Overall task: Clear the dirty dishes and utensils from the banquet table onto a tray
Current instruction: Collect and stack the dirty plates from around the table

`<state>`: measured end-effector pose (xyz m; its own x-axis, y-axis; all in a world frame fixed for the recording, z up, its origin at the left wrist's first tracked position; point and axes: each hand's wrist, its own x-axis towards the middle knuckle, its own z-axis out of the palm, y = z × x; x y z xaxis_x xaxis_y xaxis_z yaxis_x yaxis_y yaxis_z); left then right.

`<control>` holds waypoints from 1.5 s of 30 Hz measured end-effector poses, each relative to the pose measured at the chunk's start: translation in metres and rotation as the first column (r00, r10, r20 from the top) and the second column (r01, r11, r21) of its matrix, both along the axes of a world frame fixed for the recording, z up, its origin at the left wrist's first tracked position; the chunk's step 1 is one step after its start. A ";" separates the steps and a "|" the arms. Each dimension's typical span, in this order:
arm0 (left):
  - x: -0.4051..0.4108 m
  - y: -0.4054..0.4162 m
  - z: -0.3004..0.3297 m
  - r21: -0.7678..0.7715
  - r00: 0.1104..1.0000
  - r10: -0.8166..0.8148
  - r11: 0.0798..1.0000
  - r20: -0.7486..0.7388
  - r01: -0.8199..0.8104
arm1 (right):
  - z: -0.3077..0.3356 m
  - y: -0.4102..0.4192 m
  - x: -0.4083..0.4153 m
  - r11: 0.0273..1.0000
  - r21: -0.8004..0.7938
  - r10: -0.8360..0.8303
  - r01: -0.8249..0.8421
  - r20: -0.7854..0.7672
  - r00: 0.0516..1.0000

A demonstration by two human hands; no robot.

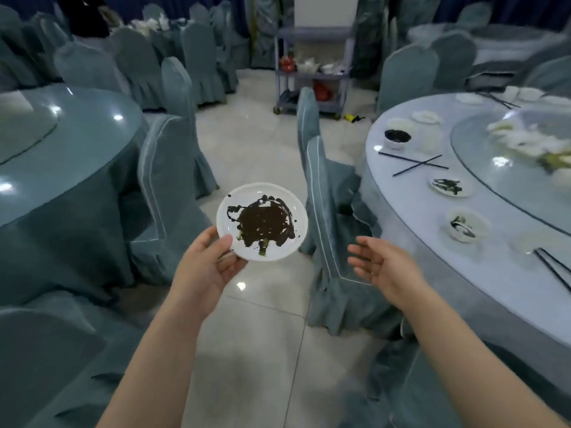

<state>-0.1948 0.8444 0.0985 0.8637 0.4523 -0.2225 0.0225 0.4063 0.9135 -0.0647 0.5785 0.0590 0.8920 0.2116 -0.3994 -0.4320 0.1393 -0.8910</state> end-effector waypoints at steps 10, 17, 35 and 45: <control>0.211 0.025 0.000 -0.059 0.936 -0.352 0.934 0.022 0.353 | -0.003 -0.008 0.091 0.908 -0.012 -0.419 0.419 -0.038 0.907; 0.339 -0.003 0.014 -0.033 0.858 -0.514 0.857 0.007 0.514 | 0.000 -0.031 0.142 0.786 -0.021 -0.619 0.618 -0.028 0.785; 0.564 -0.090 -0.008 0.037 0.891 -0.429 0.898 -0.146 0.439 | -0.117 -0.139 0.440 0.705 -0.162 -0.690 0.690 -0.379 0.616; 0.579 -0.053 -0.020 -0.031 0.930 -0.342 0.940 -0.132 0.341 | -0.130 -0.145 0.455 0.646 -0.353 -0.761 0.677 -0.366 0.535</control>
